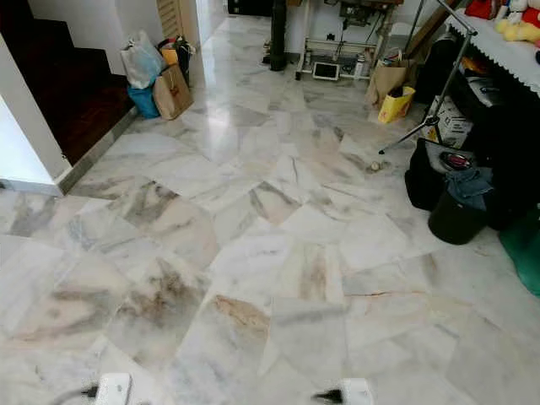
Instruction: Hang keys on a hook
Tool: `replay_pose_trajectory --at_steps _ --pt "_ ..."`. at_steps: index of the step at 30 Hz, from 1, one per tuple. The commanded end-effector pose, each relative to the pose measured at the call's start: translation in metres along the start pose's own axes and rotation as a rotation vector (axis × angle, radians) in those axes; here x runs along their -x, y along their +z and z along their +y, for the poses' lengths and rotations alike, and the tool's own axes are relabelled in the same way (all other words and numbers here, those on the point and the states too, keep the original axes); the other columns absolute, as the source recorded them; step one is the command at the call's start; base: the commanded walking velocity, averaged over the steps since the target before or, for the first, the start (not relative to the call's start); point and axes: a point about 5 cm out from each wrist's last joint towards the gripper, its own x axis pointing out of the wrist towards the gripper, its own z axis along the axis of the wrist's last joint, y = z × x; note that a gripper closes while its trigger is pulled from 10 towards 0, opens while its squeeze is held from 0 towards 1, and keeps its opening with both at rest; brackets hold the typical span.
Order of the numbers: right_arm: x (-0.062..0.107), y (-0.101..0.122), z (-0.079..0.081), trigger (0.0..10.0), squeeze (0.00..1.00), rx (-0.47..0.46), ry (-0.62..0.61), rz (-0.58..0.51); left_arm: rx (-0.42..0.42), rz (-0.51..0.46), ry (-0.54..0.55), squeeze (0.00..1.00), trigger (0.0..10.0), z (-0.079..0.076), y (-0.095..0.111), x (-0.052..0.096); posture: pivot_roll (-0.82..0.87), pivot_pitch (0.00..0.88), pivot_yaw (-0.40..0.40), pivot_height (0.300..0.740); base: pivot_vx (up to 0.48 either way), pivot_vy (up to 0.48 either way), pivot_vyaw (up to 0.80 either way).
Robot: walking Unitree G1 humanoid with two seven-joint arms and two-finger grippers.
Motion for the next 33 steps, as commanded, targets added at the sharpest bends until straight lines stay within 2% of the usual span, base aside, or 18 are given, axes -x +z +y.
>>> replay_pose_trajectory --at_steps 1,16,24,33 --pt "0.0 -0.001 0.004 10.0 0.0 -0.03 0.02 -0.006 0.015 0.026 -0.014 0.0 10.0 -0.003 -0.004 0.0 0.05 0.0 -0.015 0.74 0.0 0.0 0.0" --pt "-0.001 0.003 0.006 10.0 0.0 -0.06 0.038 -0.026 0.023 0.018 -0.012 0.0 10.0 0.0 0.001 -0.001 0.06 0.001 -0.023 0.74 0.0 0.0 0.0" --pt "-0.001 0.01 0.005 10.0 0.0 -0.024 0.041 -0.034 0.043 0.001 -0.002 0.0 10.0 -0.004 0.005 -0.003 0.08 0.0 -0.047 0.74 0.0 0.0 0.0" --pt "-0.002 0.014 0.004 10.0 0.0 -0.014 0.04 -0.036 0.07 0.013 0.018 0.0 10.0 0.001 0.001 -0.001 0.09 0.0 -0.062 0.74 0.0 0.0 0.0"
